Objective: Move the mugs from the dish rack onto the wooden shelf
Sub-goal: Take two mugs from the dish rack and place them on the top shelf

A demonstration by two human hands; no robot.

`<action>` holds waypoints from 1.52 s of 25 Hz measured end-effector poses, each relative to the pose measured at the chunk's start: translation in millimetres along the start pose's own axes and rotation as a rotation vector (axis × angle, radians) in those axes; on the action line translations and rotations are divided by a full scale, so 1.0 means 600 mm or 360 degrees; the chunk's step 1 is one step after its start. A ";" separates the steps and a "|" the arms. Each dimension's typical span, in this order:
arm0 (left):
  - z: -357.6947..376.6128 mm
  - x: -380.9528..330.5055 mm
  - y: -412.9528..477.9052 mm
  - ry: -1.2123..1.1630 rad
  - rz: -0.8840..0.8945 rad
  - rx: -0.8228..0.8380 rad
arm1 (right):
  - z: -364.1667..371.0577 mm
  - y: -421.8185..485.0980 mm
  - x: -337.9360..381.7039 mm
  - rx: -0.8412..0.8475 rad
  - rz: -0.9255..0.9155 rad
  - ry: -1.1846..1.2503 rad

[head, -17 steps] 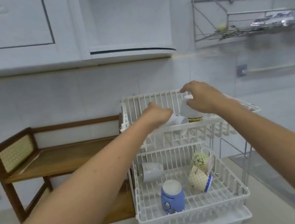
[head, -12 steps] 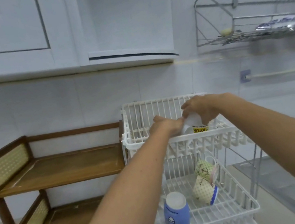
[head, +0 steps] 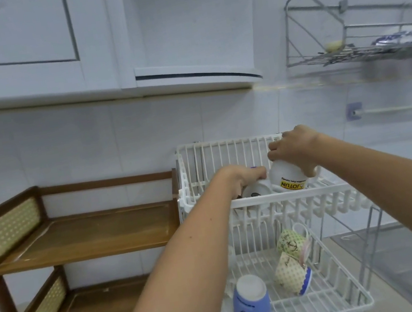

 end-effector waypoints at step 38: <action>-0.655 0.473 -0.218 0.0005 0.0143 -0.1424 | -0.324 0.136 0.575 0.0490 0.0711 0.3580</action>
Point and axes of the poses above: each hand's wrist, its own y-axis towards the middle knuckle, its own z-axis out of the palm, x = y × z, the point moved 9 cm from there along y, towards the middle knuckle, and after that the axes turned 15 degrees about z, right-handed, at the moved point
